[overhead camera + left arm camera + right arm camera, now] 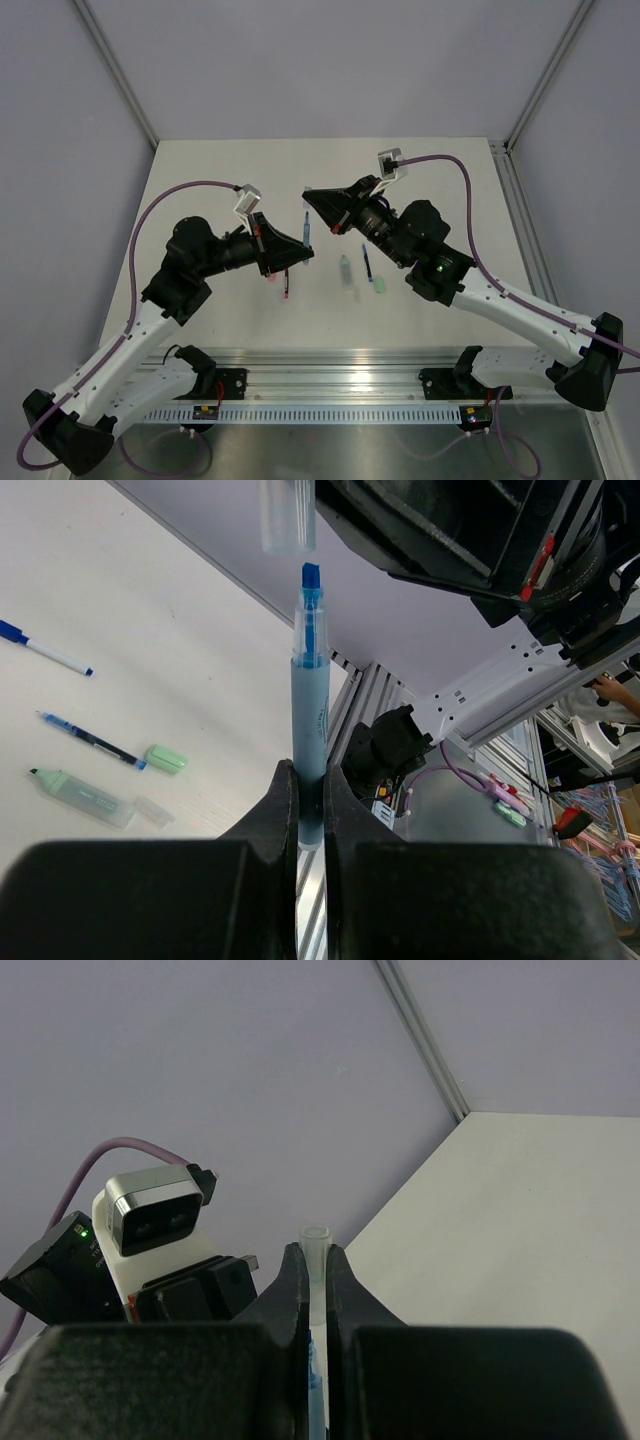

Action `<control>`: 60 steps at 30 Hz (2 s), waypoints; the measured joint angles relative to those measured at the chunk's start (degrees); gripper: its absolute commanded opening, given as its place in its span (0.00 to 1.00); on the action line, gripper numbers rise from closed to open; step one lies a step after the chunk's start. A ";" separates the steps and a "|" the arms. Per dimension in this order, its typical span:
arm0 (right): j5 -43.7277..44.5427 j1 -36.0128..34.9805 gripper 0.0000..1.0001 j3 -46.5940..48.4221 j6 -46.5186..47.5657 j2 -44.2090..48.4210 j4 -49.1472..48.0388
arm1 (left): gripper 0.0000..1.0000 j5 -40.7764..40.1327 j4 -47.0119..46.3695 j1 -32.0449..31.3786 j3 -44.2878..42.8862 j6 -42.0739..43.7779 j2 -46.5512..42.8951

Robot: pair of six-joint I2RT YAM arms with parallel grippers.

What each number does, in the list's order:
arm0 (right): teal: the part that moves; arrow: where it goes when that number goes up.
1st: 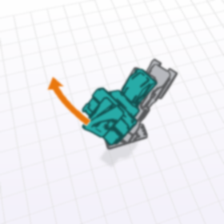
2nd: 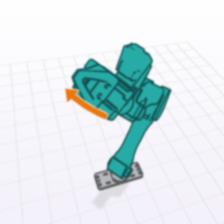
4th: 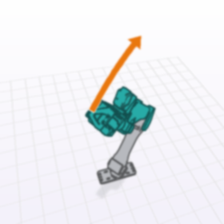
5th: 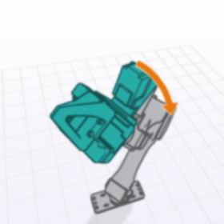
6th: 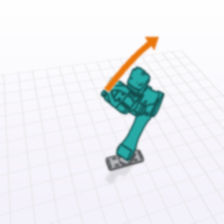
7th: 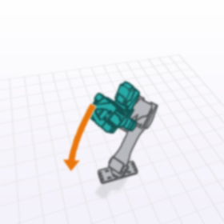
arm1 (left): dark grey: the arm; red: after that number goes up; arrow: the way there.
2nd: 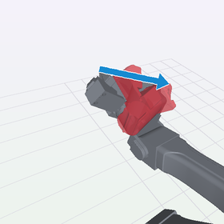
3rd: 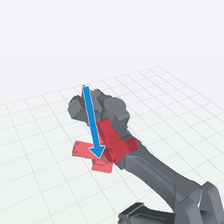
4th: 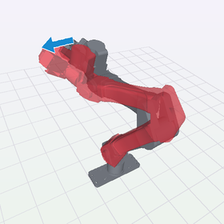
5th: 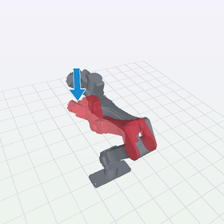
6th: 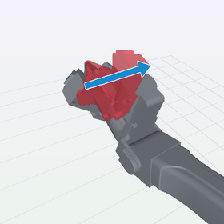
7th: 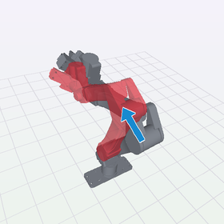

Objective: Insert the pens into the pen caps

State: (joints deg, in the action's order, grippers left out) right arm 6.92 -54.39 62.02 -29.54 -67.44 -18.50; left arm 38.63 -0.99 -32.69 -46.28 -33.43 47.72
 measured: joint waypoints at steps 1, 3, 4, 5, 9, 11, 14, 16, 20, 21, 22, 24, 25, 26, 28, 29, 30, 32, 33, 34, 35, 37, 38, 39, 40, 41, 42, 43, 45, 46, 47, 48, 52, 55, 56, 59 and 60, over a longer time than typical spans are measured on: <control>0.00 0.00 0.00 -0.02 0.00 0.00 -0.02 | 0.00 0.00 -0.02 0.00 0.00 0.00 -0.09; 0.00 0.00 0.00 -0.17 0.00 0.02 -0.02 | 0.00 0.00 -0.02 0.00 0.02 0.02 -0.17; 0.00 0.00 0.00 -0.33 0.00 0.04 0.00 | 0.00 0.00 -0.02 0.00 0.02 0.02 -0.17; 0.00 0.00 0.00 -0.46 0.00 0.04 0.04 | 0.00 0.00 -0.02 0.00 0.00 0.02 -0.17; 0.00 0.00 0.00 -1.20 0.00 0.37 0.44 | 0.00 0.00 -0.02 0.00 0.02 0.02 -0.17; 0.00 0.00 0.00 -1.31 0.00 0.48 0.70 | 0.00 -0.02 -0.02 0.00 0.02 0.02 -0.17; -0.11 0.00 0.00 -1.64 -0.02 0.92 0.83 | 0.00 -0.02 -0.02 0.00 0.00 0.02 -0.17; -0.13 0.00 0.00 -2.23 -0.02 1.49 0.87 | 0.00 -0.02 -0.02 0.00 0.02 0.02 -0.20; -0.07 0.00 0.00 -2.58 -0.02 2.19 1.33 | 0.00 -0.02 -0.02 0.00 0.02 0.02 -0.20; 0.09 0.00 0.00 -2.58 0.00 2.23 1.51 | 0.00 -0.02 -0.02 0.00 0.02 0.02 -0.17; 0.15 0.00 0.00 -2.56 0.00 2.25 1.66 | 0.00 -0.02 -0.02 0.00 0.02 0.02 -0.17; 0.59 -0.04 0.00 -2.36 0.00 2.23 2.14 | 0.00 -0.02 -0.02 0.00 0.02 0.02 -0.17; 0.87 -0.04 0.00 -2.21 0.00 2.23 2.27 | 0.00 -0.02 -0.02 0.00 0.02 0.02 -0.17; 1.05 -0.04 0.00 -1.92 0.00 2.23 2.45 | 0.00 0.00 -0.02 0.00 0.02 0.02 -0.17; 1.22 -0.04 0.00 -1.07 0.02 2.23 2.69 | 0.00 0.00 -0.02 0.00 0.02 0.02 -0.17; 1.33 -0.04 0.00 -0.68 0.02 2.23 2.73 | 0.00 0.00 -0.02 0.00 0.02 0.02 -0.17; 1.42 -0.04 0.00 -0.24 0.02 2.23 2.73 | 0.00 0.02 -0.02 0.00 0.02 0.02 -0.17; 1.53 -0.07 0.00 0.48 0.04 2.23 2.69 | 0.00 0.02 -0.02 0.00 0.02 0.00 -0.15; 1.51 -0.07 0.00 0.70 0.04 2.23 2.67 | 0.00 0.02 -0.02 0.00 0.02 0.00 -0.13; 1.46 -0.07 0.00 0.83 0.04 2.23 2.67 | 0.00 0.02 -0.02 0.00 0.02 0.02 -0.11; 1.44 -0.09 0.00 0.94 0.04 2.19 2.69 | 0.00 0.02 -0.02 0.00 0.02 0.00 -0.11; 1.42 -0.17 0.00 1.01 0.04 2.08 2.69 | 0.00 0.02 -0.04 0.00 0.02 0.02 -0.11; 1.42 -0.26 0.00 1.01 0.04 1.99 2.71 | 0.00 0.02 -0.04 0.00 0.02 0.02 -0.11; 1.42 -0.37 0.00 1.01 0.02 1.88 2.71 | 0.00 0.02 -0.04 0.00 0.02 0.00 -0.11; 1.42 -0.44 0.00 1.01 0.02 1.77 2.73 | 0.00 0.02 -0.04 0.00 0.02 0.02 -0.11; 1.42 -0.48 0.00 0.98 0.02 1.68 2.73 | 0.00 0.02 -0.04 0.00 0.02 0.00 -0.11; 1.42 -0.48 0.00 0.98 0.00 1.60 2.73 | 0.00 0.02 -0.04 0.00 0.02 0.02 -0.11; 1.42 -0.48 0.00 0.98 0.00 1.53 2.73 | 0.00 0.02 -0.04 0.00 0.02 0.00 -0.11; 1.40 -0.48 0.00 0.96 -0.02 1.33 2.73 | 0.00 0.02 -0.04 0.00 0.02 0.02 -0.11; 1.40 -0.52 0.00 0.92 -0.02 1.25 2.73 | 0.00 0.02 -0.04 0.00 0.02 0.00 -0.11; 1.40 -0.61 0.00 0.81 -0.02 1.16 2.71 | 0.00 0.02 -0.04 0.00 0.02 0.02 -0.11; 1.38 -0.74 0.00 0.59 -0.02 1.16 2.69 | 0.00 0.02 -0.04 0.00 0.02 0.02 -0.11; 1.40 -1.22 0.00 -0.55 -0.20 1.16 2.51 | 0.00 0.02 0.07 0.00 0.02 0.00 -0.11; 1.38 -1.42 0.00 -1.29 -0.33 1.16 2.12 | 0.00 -0.04 0.42 0.00 0.04 0.00 -0.11; 1.40 -1.57 0.00 -1.51 -0.44 1.16 2.01 | 0.00 -0.07 0.52 0.02 0.04 0.00 -0.11; 1.44 -1.66 0.00 -2.10 -0.48 1.29 1.60 | 0.00 -0.04 1.11 0.00 0.07 0.02 -0.11; 1.53 -1.70 0.00 -2.40 -0.48 1.38 1.33 | 0.00 -0.02 1.31 0.00 0.07 0.02 -0.11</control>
State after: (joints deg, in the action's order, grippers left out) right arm 8.45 -56.10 59.61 -30.02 -66.06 -17.17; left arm 38.61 0.32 -32.69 -46.22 -33.41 47.62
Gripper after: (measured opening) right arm 0.036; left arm 0.050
